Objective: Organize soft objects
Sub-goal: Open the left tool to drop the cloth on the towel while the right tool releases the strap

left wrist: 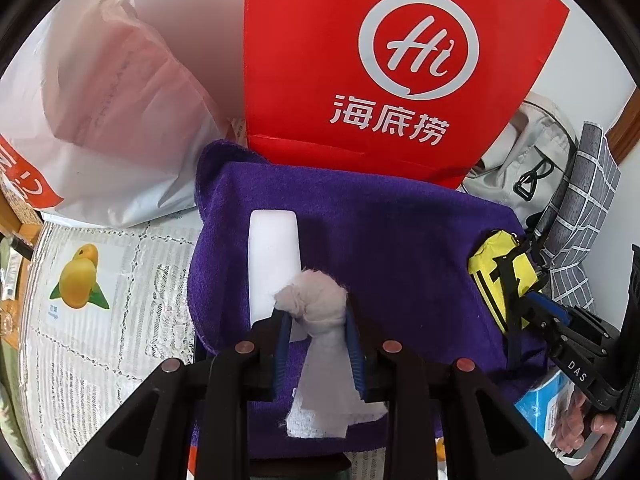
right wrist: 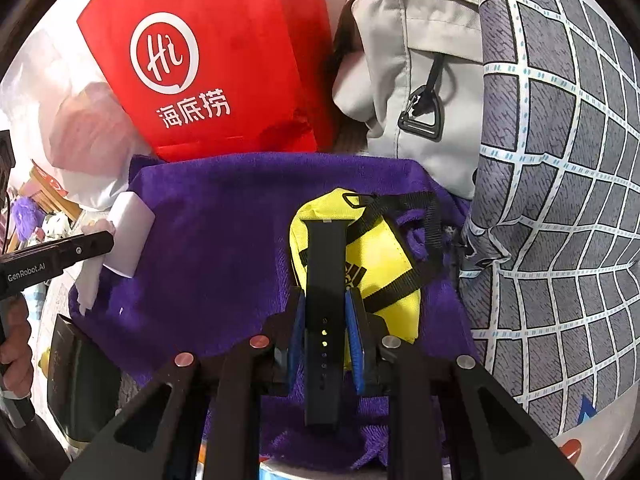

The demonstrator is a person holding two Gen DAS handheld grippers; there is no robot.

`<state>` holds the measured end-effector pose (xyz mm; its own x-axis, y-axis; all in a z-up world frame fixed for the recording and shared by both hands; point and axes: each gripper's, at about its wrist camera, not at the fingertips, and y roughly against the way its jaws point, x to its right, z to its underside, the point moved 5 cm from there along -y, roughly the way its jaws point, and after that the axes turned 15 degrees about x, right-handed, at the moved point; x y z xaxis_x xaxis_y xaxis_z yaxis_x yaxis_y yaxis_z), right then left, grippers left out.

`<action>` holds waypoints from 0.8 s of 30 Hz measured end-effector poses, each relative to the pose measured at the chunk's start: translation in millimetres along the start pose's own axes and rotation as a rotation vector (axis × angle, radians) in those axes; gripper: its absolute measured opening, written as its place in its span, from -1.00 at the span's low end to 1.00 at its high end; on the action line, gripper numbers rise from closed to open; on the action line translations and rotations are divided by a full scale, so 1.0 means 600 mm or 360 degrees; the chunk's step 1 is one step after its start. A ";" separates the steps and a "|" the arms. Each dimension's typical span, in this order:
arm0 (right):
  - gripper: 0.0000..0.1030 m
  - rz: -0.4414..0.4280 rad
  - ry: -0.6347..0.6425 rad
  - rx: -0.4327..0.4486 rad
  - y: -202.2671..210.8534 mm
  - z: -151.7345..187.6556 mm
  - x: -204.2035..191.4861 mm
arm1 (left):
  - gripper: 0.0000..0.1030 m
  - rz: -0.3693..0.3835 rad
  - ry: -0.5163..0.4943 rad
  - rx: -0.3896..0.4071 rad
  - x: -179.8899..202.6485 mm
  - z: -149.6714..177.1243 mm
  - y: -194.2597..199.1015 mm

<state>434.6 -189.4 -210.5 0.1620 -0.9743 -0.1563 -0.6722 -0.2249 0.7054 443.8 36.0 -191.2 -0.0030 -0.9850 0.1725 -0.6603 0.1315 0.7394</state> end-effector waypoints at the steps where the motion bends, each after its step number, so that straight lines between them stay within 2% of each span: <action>1: -0.48 -0.0001 0.0006 0.0003 0.003 -0.001 -0.001 | -0.49 0.0002 0.0009 -0.0003 -0.002 0.000 0.001; 2: -0.42 0.0000 0.0012 0.0009 0.007 -0.003 -0.002 | -0.46 0.0006 0.0017 -0.0007 -0.004 -0.001 0.001; 4: -0.14 0.0004 0.0031 0.0036 0.018 -0.007 -0.004 | -0.41 0.0020 0.0020 -0.0036 -0.005 0.000 0.002; 7: 0.14 0.0006 0.0059 0.0080 0.032 -0.014 -0.012 | -0.18 0.0030 0.0021 -0.0036 -0.004 -0.002 0.006; 8: 0.15 0.0004 0.0066 0.0093 0.036 -0.016 -0.015 | -0.10 0.0032 0.0019 -0.0031 -0.003 -0.003 0.008; 10: 0.21 0.0003 0.0079 0.0123 0.046 -0.019 -0.020 | -0.06 0.0036 0.0012 -0.0023 -0.002 -0.005 0.012; 18: 0.25 0.0013 0.0065 0.0274 0.101 -0.028 -0.042 | -0.05 0.0057 0.0001 -0.0021 0.005 -0.005 0.025; 21: 0.25 0.0018 0.0082 0.0267 0.120 -0.016 -0.055 | -0.05 0.0066 -0.0009 -0.0016 0.012 -0.005 0.032; 24: 0.25 -0.0045 0.0072 0.0199 0.131 0.018 -0.077 | -0.05 0.0071 -0.0035 -0.0003 0.020 -0.006 0.042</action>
<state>366.7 -162.4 -155.2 0.2126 -0.9668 -0.1417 -0.7511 -0.2544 0.6092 429.8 28.1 -168.4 -0.0494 -0.9803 0.1911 -0.6579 0.1759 0.7323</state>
